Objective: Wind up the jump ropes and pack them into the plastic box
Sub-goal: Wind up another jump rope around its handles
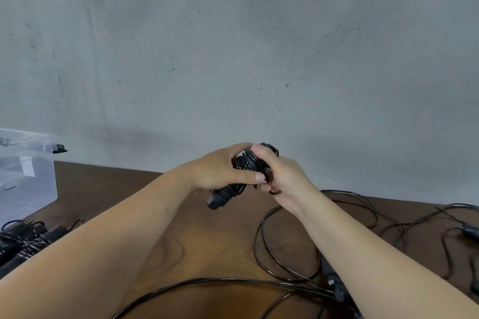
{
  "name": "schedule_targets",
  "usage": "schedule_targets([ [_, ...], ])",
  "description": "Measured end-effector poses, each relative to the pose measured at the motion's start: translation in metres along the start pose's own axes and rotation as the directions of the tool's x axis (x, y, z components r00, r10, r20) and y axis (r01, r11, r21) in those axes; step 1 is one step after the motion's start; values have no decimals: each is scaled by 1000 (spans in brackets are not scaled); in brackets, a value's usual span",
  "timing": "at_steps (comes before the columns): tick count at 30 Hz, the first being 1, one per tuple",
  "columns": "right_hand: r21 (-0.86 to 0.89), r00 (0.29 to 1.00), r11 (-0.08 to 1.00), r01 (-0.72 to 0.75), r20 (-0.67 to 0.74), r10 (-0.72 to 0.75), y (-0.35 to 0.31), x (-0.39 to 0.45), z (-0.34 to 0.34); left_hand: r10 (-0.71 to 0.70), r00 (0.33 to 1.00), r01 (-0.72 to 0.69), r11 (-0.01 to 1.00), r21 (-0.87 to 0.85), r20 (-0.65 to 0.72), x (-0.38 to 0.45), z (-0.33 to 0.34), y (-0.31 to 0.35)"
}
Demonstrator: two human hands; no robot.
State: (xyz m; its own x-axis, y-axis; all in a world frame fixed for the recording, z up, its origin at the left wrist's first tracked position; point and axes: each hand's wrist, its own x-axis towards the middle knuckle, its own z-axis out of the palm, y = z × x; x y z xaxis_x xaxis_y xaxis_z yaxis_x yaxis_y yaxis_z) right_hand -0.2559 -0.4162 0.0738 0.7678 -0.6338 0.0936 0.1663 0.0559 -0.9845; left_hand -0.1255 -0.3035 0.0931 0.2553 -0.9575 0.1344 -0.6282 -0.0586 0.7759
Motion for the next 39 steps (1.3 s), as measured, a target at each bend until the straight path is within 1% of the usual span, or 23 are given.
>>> schedule_targets([
  [1,-9,1000,1000,-4,13,4,1,-2,2,8,1000,-7,998,58,-17,0,3,0],
  [3,-26,999,1000,-12,48,13,3,-3,2,2,996,4,997,78,-87,-2,8,-2],
  [6,-54,994,997,-57,96,62,1,-4,-1,-33,985,26,999,-42,-171,-7,11,-5],
  [8,-50,988,994,-93,116,98,-2,-5,-5,-48,982,26,992,-120,-185,-8,13,-8],
  [10,-55,989,994,-90,113,95,-5,-9,-8,-69,981,28,975,-219,-181,-9,15,-10],
  [12,-4,998,999,-42,45,42,-6,-11,-10,-89,983,30,941,-338,-161,-9,16,-11],
  [14,42,999,999,27,-38,-26,-2,-14,-10,-97,983,24,908,-417,-154,-9,18,-12],
  [15,18,995,997,70,-73,-69,1,-15,-9,-104,982,22,894,-447,-160,-8,18,-13],
  [18,-142,967,969,203,-127,-221,9,-19,-6,-137,975,26,847,-531,-172,-8,18,-12],
  [22,-157,928,929,335,-119,-354,9,-22,-7,-184,971,53,792,-609,-155,-10,17,-10],
  [24,-308,895,875,374,-126,-428,10,-21,-10,-219,964,79,775,-627,-148,-12,18,-9],
  [26,-456,851,791,408,-124,-510,13,-20,-11,-242,961,102,766,-635,-137,-14,21,-7],
  [29,-579,782,665,471,-75,-619,15,-18,-11,-231,964,98,768,-632,-131,-16,27,-7],
  [30,-612,769,631,477,-57,-637,15,-17,-12,-220,967,90,771,-630,-131,-16,29,-7],
  [32,-629,767,615,476,-45,-640,13,-17,-11,-211,969,84,769,-634,-127,-16,30,-7],
  [34,-605,791,656,452,-69,-608,8,-17,-11,-225,966,94,761,-642,-125,-16,31,-6],
  [35,-544,811,715,440,-100,-576,5,-18,-10,-235,964,100,756,-647,-125,-16,31,-5],
  [37,-362,836,844,396,-238,-494,2,-17,-10,-244,962,104,741,-664,-122,-17,34,-3],
  [38,-249,839,892,376,-317,-442,1,-15,-11,-250,961,105,728,-677,-120,-17,35,-1],
  [39,-132,837,919,371,-382,-393,0,-14,-11,-257,959,105,715,-691,-121,-17,36,1],
])
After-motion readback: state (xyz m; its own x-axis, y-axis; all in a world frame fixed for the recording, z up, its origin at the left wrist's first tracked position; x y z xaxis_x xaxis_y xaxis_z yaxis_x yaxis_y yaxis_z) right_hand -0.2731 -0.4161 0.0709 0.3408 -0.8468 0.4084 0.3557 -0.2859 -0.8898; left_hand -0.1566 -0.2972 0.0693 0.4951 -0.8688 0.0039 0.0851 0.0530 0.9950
